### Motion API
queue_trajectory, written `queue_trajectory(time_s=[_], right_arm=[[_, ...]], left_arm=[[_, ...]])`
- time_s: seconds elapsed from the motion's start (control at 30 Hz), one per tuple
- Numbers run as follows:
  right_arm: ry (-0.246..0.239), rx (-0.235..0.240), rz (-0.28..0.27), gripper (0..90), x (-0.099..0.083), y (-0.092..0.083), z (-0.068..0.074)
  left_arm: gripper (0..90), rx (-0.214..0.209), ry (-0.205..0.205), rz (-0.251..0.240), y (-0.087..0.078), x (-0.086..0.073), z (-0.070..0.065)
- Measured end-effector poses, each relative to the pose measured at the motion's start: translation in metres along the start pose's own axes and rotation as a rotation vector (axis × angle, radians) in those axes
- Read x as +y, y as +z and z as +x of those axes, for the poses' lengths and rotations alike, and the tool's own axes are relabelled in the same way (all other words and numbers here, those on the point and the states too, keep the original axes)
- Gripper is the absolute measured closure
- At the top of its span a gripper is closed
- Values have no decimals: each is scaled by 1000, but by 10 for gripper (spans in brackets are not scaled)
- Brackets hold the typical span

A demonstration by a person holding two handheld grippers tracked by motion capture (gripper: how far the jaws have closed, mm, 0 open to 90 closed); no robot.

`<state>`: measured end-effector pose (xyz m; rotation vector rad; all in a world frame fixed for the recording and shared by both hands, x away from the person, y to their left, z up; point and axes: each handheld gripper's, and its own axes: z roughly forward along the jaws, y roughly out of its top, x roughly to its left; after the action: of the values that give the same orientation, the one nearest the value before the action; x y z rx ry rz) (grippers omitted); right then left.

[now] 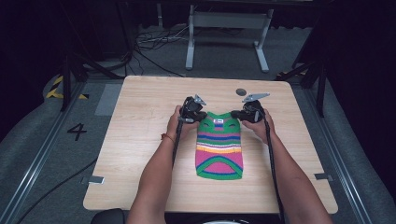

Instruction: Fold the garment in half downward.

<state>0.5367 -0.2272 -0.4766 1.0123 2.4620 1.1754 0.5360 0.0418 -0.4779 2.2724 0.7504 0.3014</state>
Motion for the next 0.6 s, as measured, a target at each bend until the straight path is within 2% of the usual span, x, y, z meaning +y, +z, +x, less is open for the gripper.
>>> queue_trajectory(time_s=[0.07,0.13,0.37,0.4,0.43,0.53,0.6], right_arm=[[-13,-4,-7,869,1,-3,1],[-35,6,-24,869,3,-12,6],[-82,34,-75,868,7,-35,17],[-98,51,-95,869,7,-43,22],[-98,51,-95,869,7,-43,22],[-126,72,-108,868,6,-52,30],[-149,88,-118,869,4,-60,37]], left_arm=[[871,-3,11,-7,-4,1,-2],[872,-1,56,-19,-14,3,-7],[873,-8,135,-61,-39,9,-21],[873,-6,169,-60,-46,10,-27],[873,-6,169,-60,-46,10,-27],[873,-8,203,-81,-57,10,-35],[873,-12,238,-96,-67,7,-42]])
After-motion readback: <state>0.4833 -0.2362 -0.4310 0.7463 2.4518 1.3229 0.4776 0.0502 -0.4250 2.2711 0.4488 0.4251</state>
